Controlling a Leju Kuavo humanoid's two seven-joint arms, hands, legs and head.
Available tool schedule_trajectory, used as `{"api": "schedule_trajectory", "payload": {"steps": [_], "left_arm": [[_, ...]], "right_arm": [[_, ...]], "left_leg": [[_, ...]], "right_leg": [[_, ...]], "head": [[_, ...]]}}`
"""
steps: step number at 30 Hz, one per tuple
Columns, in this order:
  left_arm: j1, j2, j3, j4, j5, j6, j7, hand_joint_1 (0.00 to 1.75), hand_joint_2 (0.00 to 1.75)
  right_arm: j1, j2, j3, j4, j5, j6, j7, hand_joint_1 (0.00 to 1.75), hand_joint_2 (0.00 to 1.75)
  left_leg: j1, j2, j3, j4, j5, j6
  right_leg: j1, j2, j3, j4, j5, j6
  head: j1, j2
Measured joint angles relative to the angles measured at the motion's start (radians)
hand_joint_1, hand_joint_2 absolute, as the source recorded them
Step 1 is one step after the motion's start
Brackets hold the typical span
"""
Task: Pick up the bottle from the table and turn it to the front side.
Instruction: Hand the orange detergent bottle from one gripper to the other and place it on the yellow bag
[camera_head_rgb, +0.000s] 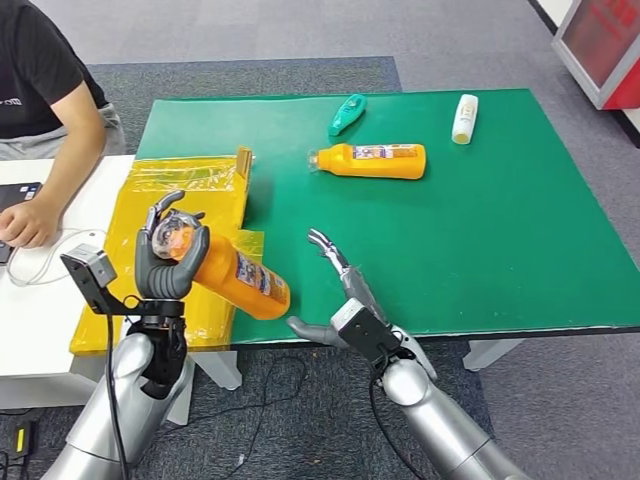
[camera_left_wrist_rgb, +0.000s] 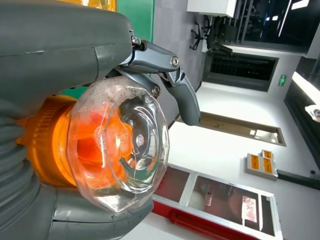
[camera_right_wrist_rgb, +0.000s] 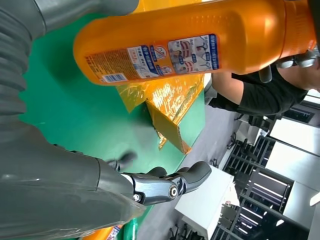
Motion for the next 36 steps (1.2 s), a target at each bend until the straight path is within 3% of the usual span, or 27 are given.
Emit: {"api": "schedule_trajectory", "payload": {"steps": [14,26,36], "left_arm": [[0.002,0.016,-0.001,0.000,-0.041,0.023,0.000,1.75,1.75],[0.003,0.144,0.018,-0.047,-0.267,0.048,0.039,1.75,1.75],[-0.036,0.214,0.072,-0.078,-0.417,0.054,0.064,1.75,1.75]], "right_arm": [[0.005,0.000,0.011,-0.013,-0.009,0.003,0.003,0.00,1.75],[0.046,0.000,0.009,-0.023,-0.026,0.003,0.006,0.00,1.75],[0.060,0.008,-0.009,-0.022,-0.026,0.019,0.005,0.00,1.75]], "left_leg": [[0.000,0.000,0.000,0.000,0.000,-0.001],[0.000,0.000,0.000,0.000,0.001,-0.001],[0.000,0.000,0.000,0.000,0.001,-0.001]], "right_leg": [[0.000,0.000,0.000,0.000,0.000,0.000],[0.000,0.000,-0.001,0.000,0.000,0.000],[0.000,0.000,-0.001,0.000,0.000,0.000]], "head": [[0.000,0.000],[0.000,0.000],[0.000,0.000]]}}
